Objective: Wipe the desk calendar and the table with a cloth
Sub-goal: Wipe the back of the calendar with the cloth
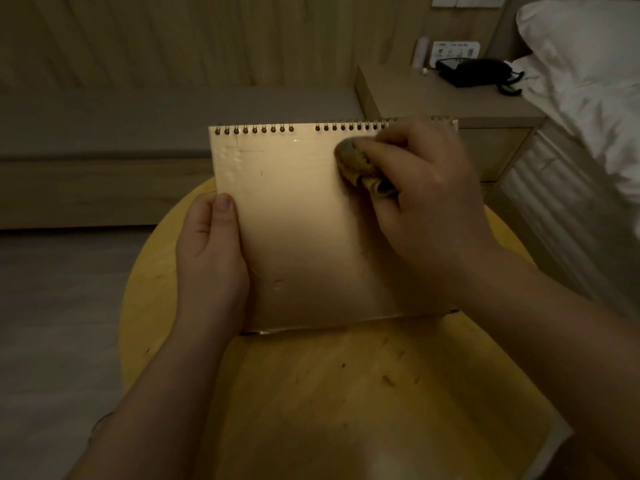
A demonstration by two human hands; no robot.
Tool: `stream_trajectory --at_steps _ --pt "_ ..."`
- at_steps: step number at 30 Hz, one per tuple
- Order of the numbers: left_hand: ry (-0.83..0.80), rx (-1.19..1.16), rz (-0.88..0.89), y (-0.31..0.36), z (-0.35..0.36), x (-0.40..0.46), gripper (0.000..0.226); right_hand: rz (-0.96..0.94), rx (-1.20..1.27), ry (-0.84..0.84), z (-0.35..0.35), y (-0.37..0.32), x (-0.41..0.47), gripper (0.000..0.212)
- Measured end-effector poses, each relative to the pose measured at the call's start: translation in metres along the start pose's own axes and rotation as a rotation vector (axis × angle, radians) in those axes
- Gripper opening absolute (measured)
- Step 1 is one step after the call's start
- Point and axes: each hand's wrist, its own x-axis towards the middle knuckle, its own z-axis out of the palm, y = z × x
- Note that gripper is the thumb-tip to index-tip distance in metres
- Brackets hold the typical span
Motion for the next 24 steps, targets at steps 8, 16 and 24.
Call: stream_trajectory --at_steps 8,16,24 --pt "0.002 -0.019 -0.005 -0.001 -0.001 0.001 0.031 -0.012 0.058 -0.143 -0.001 -0.021 -0.09 0.032" --pt "-0.006 0.006 -0.012 0.002 -0.001 0.001 0.03 -0.016 0.061 -0.202 0.002 -0.039 -0.15 0.028" --pt "-0.017 -0.029 -0.013 -0.001 -0.003 0.002 0.03 -0.025 0.068 -0.099 0.005 -0.037 -0.092 0.028"
